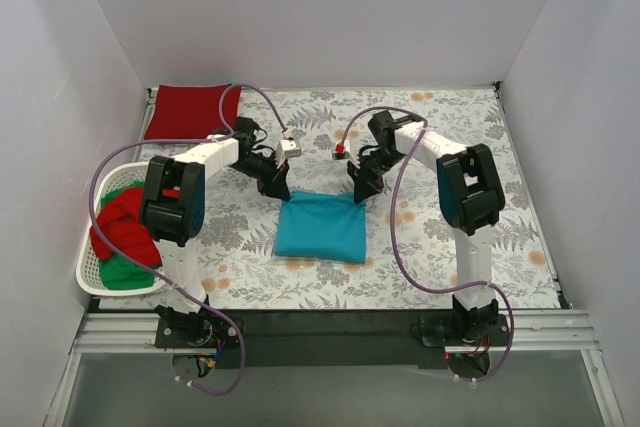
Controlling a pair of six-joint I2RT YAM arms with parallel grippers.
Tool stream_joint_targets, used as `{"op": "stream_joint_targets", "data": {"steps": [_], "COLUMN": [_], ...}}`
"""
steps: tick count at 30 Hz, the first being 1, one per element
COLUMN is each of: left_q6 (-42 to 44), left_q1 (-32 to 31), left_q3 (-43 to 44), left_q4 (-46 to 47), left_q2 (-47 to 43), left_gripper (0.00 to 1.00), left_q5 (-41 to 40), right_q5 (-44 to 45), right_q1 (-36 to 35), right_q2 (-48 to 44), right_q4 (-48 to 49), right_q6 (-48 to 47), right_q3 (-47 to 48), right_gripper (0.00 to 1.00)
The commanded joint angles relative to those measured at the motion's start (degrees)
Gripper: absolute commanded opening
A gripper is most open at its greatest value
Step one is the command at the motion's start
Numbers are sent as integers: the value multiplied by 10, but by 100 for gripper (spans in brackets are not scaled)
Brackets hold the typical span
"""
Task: Fold and stack the t-shirts
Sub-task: Fold the tshirt
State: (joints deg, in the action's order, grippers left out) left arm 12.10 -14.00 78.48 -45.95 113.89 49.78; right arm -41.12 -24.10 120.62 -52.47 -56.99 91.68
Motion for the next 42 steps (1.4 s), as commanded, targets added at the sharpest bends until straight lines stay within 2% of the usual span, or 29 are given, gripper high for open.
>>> {"op": "stream_joint_targets", "data": {"steps": [1,9,16,19,22,26,28,29,30,31,32,33,34,36,37,40,42], "left_q6": [-7,17,43,33,8,-15,-28,-34,-37,-48,-55,-61,-84,-116,-157,-213,-254], "left_q1": [1,-1,-15,-13,-4,1,1,1,1,1,2,4,7,26,34,57,58], "left_q3": [19,-30,-119,-107,-74,-40,-12,-3,4,13,17,21,26,39,42,35,1], "left_q4": [37,8,-33,-63,-69,-42,-38,-36,-38,-33,-28,-27,-15,1,17,56,78], "left_q2": [-4,-33,-112,-132,-138,-90,-64,-40,-32,-22,-12,-9,-9,-23,-30,-80,-134], "left_gripper": [0,0,0,0,0,0,7,10,14,28,52,59,61,64,64,64,64], "left_q5": [-5,3,22,42,59,41,36,28,24,18,7,1,0,8,13,33,50], "right_q5": [-12,-10,-28,-52,-62,-58,-48,-38,-34,-28,-21,-19,-19,-17,-16,-15,-31], "right_q1": [3,0,-17,-17,-15,-12,-10,-11,-10,-10,-7,1,6,29,38,62,66], "right_q2": [5,-13,-92,-128,-144,-103,-72,-61,-51,-34,-27,-21,-17,-19,-28,-61,-101], "right_q4": [-13,-14,-16,-24,-28,-31,-35,-36,-35,-35,-35,-35,-34,-34,-33,-35,-33], "right_q6": [-4,-7,10,29,48,44,28,23,21,25,30,37,47,75,85,133,166], "right_q3": [11,-27,-137,-149,-114,-77,-67,-63,-56,-37,-26,-14,9,31,41,69,60], "right_gripper": [1,1,1,1,1,1,1,4,12,27,32,38,55,69,81,85,85]}}
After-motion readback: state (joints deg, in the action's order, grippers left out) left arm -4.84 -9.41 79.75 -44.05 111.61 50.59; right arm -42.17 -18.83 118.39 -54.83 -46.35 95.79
